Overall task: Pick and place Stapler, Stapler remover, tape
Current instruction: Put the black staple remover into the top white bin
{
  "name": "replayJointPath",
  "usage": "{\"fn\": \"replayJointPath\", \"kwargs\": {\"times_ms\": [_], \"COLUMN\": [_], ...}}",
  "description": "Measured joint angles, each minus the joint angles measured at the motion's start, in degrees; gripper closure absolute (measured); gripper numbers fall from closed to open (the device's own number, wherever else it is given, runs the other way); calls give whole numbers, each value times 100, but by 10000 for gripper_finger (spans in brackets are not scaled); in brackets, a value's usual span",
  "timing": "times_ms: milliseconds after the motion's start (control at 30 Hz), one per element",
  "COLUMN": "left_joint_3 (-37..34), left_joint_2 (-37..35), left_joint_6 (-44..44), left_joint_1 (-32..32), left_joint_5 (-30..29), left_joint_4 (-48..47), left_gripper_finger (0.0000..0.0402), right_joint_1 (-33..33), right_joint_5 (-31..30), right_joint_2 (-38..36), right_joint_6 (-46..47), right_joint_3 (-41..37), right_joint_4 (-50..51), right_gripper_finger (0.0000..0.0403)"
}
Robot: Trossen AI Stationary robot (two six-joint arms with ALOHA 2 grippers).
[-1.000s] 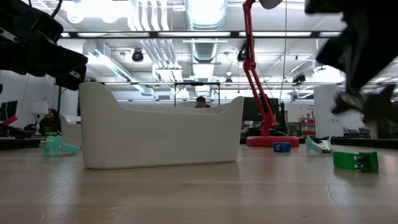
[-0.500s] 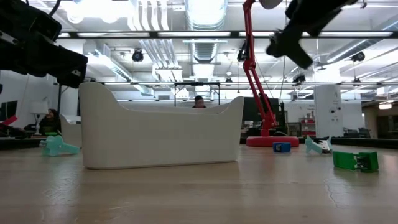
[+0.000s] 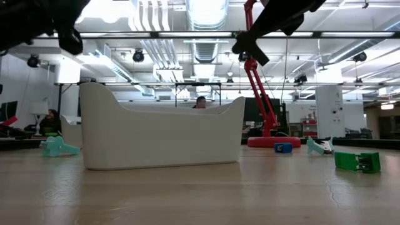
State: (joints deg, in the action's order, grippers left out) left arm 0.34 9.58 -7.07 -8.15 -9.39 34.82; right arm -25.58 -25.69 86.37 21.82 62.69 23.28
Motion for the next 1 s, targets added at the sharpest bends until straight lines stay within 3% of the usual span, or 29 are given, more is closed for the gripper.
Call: {"fn": "replayJointPath", "kwargs": {"times_ms": [100,200,433,667,1000], "left_joint_3": [-2,-2,-2,305,1343], "left_joint_2": [0,18,704,1837,3845], "left_joint_6": [464,642,87,-37,405], "left_joint_1": [5,17,19,14,-138], "left_joint_5": [-634,-856,44,96,480], "left_joint_4": [947,1151,1110,1128,1105], "left_gripper_finger": [362,362,362,354,263], "right_joint_1": [92,135,238,350,420], "right_joint_5": [-1,4,26,45,235], "right_joint_2": [0,0,2,2,2], "right_joint_6": [-1,-98,-904,-1358,-1561], "right_joint_3": [-6,-7,-10,-12,-12], "right_joint_4": [-19,-111,-876,-1405,-1702], "right_gripper_finger": [394,394,394,394,394]}}
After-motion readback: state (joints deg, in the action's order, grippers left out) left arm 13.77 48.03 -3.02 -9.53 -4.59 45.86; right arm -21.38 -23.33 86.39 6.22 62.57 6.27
